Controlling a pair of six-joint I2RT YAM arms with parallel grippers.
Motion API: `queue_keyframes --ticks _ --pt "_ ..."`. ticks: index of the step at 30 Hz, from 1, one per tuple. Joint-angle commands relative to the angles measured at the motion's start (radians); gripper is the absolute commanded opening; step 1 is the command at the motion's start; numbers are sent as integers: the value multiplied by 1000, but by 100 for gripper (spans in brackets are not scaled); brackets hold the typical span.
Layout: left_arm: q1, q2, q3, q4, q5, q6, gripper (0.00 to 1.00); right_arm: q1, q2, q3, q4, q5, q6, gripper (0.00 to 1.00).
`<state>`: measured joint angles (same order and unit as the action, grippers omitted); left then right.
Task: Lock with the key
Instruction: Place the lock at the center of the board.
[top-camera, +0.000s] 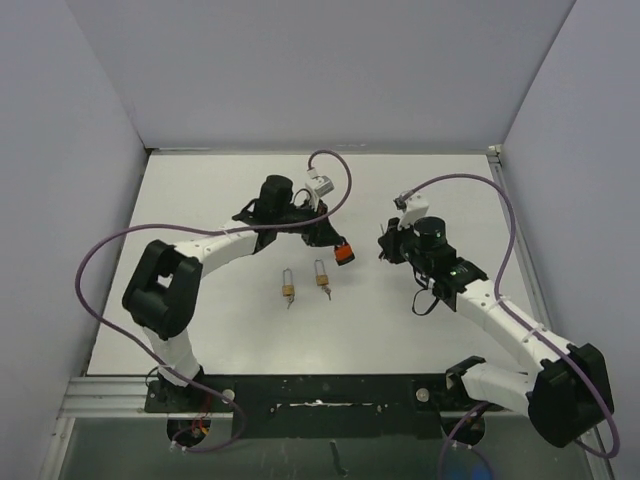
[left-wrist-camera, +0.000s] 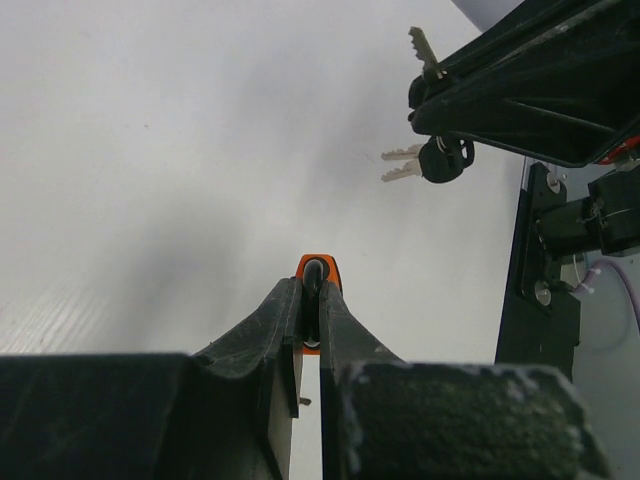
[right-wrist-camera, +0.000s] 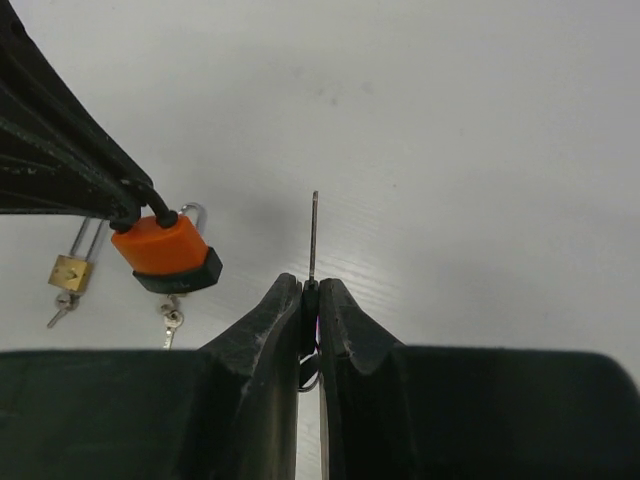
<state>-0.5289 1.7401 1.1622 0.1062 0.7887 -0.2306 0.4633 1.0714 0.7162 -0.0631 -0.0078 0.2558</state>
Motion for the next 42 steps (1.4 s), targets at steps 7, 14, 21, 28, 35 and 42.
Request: queue_keyframes --ticks 7,14,21,28,35,42 --pt "-87 283 273 16 38 26 0 -84 157 -33 70 46 46 0" --pt "-90 455 404 -59 54 21 1 -121 241 -44 114 52 80 0" --pt "-89 539 477 -125 72 44 12 -150 356 -17 175 6 105 0" --pt "-78 580 504 -91 65 19 20 -156 464 22 188 10 112 0" --pt "-57 594 522 -38 66 -17 44 -156 489 19 209 10 102 11" --pt "-19 596 529 75 91 -109 55 -155 462 8 231 7 90 36"
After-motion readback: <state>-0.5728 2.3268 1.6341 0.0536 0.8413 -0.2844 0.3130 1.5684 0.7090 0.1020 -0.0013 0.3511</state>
